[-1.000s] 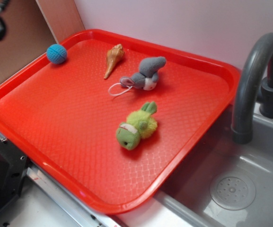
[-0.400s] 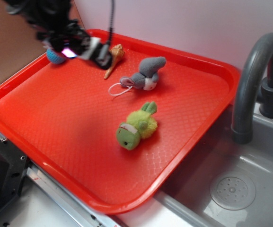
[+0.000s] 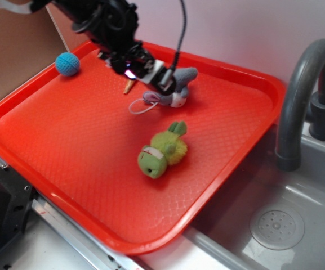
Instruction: Grab the gray animal.
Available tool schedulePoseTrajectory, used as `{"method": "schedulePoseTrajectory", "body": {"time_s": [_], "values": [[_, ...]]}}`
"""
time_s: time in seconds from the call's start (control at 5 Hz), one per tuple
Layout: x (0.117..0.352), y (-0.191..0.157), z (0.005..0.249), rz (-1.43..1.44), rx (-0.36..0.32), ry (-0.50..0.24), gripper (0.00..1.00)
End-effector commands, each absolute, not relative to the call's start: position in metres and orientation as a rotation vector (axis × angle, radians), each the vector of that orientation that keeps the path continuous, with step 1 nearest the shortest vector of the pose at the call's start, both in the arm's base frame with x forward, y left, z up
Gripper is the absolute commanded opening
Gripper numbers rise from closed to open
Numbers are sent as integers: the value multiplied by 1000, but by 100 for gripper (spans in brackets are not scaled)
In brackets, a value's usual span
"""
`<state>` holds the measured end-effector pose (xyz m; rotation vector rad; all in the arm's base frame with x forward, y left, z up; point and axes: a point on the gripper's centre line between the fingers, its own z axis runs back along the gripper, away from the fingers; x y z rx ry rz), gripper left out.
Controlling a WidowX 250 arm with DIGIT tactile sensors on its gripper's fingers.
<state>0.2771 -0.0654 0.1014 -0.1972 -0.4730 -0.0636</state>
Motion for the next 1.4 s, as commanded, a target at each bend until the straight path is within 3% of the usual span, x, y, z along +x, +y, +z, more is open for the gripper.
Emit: {"method": "schedulePoseTrajectory", "body": {"time_s": [0.0, 0.2, 0.4, 0.8, 1.0, 1.2], "values": [[327, -77, 97, -116, -176, -520, 100], [335, -86, 77, -150, -190, -475, 100], [330, -93, 70, -167, -197, -456, 0], [319, -91, 79, -129, -168, -468, 0], [315, -72, 116, 67, -79, -394, 0], [297, -65, 156, 180, -42, -367, 0]]}}
